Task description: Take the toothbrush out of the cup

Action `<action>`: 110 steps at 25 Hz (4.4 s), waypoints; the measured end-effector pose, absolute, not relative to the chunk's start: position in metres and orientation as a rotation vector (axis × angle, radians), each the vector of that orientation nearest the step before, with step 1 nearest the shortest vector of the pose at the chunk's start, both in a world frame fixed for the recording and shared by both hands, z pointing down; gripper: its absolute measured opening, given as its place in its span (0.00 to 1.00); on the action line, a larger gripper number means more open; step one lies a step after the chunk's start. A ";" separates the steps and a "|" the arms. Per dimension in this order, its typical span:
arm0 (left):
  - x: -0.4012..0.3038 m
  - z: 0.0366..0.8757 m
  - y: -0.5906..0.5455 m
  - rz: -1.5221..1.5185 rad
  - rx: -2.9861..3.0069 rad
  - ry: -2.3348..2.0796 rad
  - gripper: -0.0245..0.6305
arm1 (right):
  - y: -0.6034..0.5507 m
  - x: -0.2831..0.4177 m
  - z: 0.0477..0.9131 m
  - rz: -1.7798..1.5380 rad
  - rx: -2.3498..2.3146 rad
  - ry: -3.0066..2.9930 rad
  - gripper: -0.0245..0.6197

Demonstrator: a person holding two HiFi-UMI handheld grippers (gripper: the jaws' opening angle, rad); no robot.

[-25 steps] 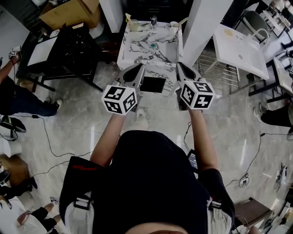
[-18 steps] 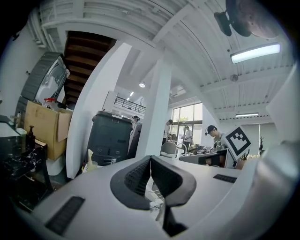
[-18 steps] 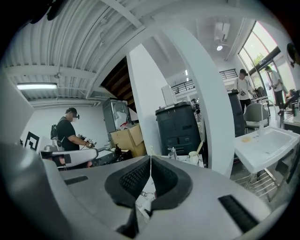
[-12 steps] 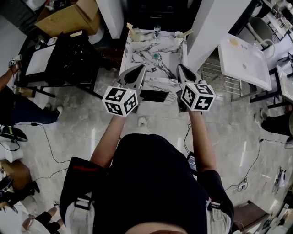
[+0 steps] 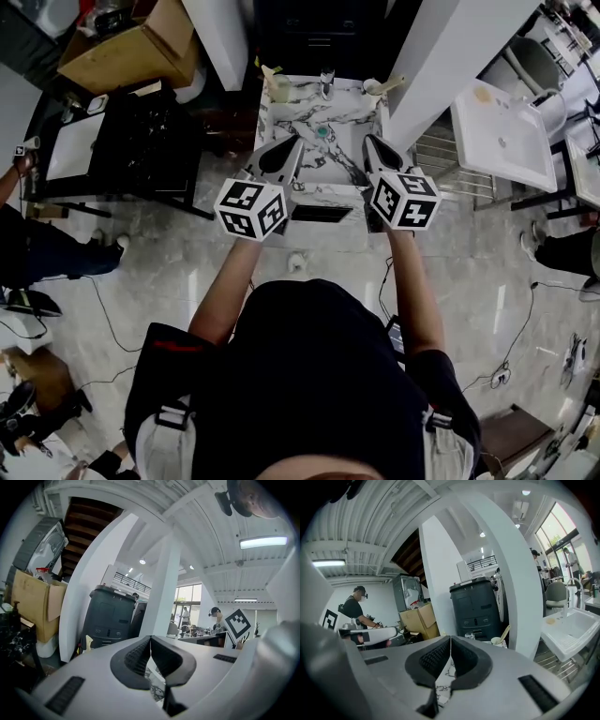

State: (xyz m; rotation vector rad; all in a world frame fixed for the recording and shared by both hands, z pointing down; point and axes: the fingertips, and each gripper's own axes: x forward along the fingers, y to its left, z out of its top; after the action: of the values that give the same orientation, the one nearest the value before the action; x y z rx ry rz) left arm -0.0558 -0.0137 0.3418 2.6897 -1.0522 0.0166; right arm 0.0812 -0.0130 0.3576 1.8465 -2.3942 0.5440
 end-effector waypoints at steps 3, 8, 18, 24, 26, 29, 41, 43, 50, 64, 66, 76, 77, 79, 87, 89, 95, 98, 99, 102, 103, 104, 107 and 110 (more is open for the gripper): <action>-0.060 0.342 -0.029 0.013 2.693 -1.023 0.06 | -0.027 0.078 0.359 0.543 1.861 -2.364 0.09; -0.068 0.347 -0.052 0.007 2.682 -0.988 0.06 | -0.048 0.071 0.360 0.550 1.893 -2.331 0.09; -0.065 0.357 -0.060 0.011 2.683 -0.881 0.06 | -0.057 0.065 0.372 0.582 1.923 -2.245 0.09; -0.068 0.366 -0.065 0.031 2.678 -0.863 0.06 | -0.062 0.068 0.382 0.609 1.945 -2.217 0.09; -0.067 0.370 -0.068 0.041 2.672 -0.863 0.06 | -0.064 0.069 0.385 0.618 1.943 -2.213 0.09; -0.062 0.375 -0.070 0.058 2.673 -0.853 0.06 | -0.066 0.075 0.389 0.629 1.950 -2.206 0.09; -0.024 0.390 -0.090 0.105 2.655 -0.836 0.06 | -0.086 0.117 0.403 0.697 1.982 -2.194 0.09; -0.015 0.392 -0.094 0.107 2.650 -0.836 0.06 | -0.090 0.126 0.405 0.704 1.984 -2.190 0.09; 0.015 0.402 -0.114 0.121 2.626 -0.846 0.06 | -0.111 0.160 0.420 0.740 1.978 -2.168 0.09; 0.063 0.434 -0.160 0.159 2.530 -0.889 0.06 | -0.163 0.208 0.454 0.810 1.889 -2.162 0.09; 0.069 0.439 -0.167 0.165 2.517 -0.892 0.06 | -0.170 0.214 0.460 0.823 1.877 -2.158 0.09; 0.098 0.459 -0.190 0.192 2.472 -0.882 0.06 | -0.198 0.237 0.485 0.848 1.847 -2.130 0.10; 0.100 0.460 -0.192 0.193 2.469 -0.883 0.06 | -0.201 0.239 0.488 0.848 1.846 -2.128 0.10; 0.101 0.464 -0.194 0.197 2.460 -0.891 0.06 | -0.206 0.244 0.493 0.856 1.847 -2.124 0.10; 0.107 0.477 -0.202 0.229 2.428 -0.911 0.06 | -0.229 0.258 0.516 0.919 1.836 -2.102 0.10; 0.110 0.481 -0.203 0.237 2.420 -0.915 0.06 | -0.233 0.261 0.521 0.930 1.833 -2.098 0.10; 0.113 0.489 -0.205 0.250 2.399 -0.931 0.06 | -0.245 0.263 0.536 0.996 1.811 -2.110 0.20; 0.111 0.491 -0.207 0.256 2.387 -0.948 0.06 | -0.252 0.264 0.542 1.013 1.805 -2.110 0.21; 0.110 0.491 -0.208 0.256 2.383 -0.955 0.06 | -0.254 0.265 0.545 1.020 1.800 -2.109 0.22; 0.108 0.491 -0.211 0.249 2.366 -0.979 0.06 | -0.261 0.267 0.552 1.040 1.788 -2.100 0.25; 0.107 0.491 -0.213 0.243 2.359 -0.987 0.06 | -0.264 0.268 0.553 1.045 1.788 -2.098 0.26; 0.107 0.491 -0.214 0.238 2.353 -0.993 0.06 | -0.268 0.269 0.555 1.052 1.790 -2.099 0.27; 0.105 0.493 -0.215 0.240 2.340 -1.005 0.06 | -0.274 0.270 0.559 1.076 1.796 -2.103 0.28; 0.102 0.496 -0.216 0.246 2.327 -1.020 0.06 | -0.279 0.270 0.563 1.082 1.791 -2.099 0.28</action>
State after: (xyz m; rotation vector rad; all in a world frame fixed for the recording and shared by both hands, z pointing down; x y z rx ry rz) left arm 0.1016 -0.2160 0.4961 2.3274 -1.0204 0.2456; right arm 0.2695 -0.2788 0.5625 1.7910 -2.0991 1.0822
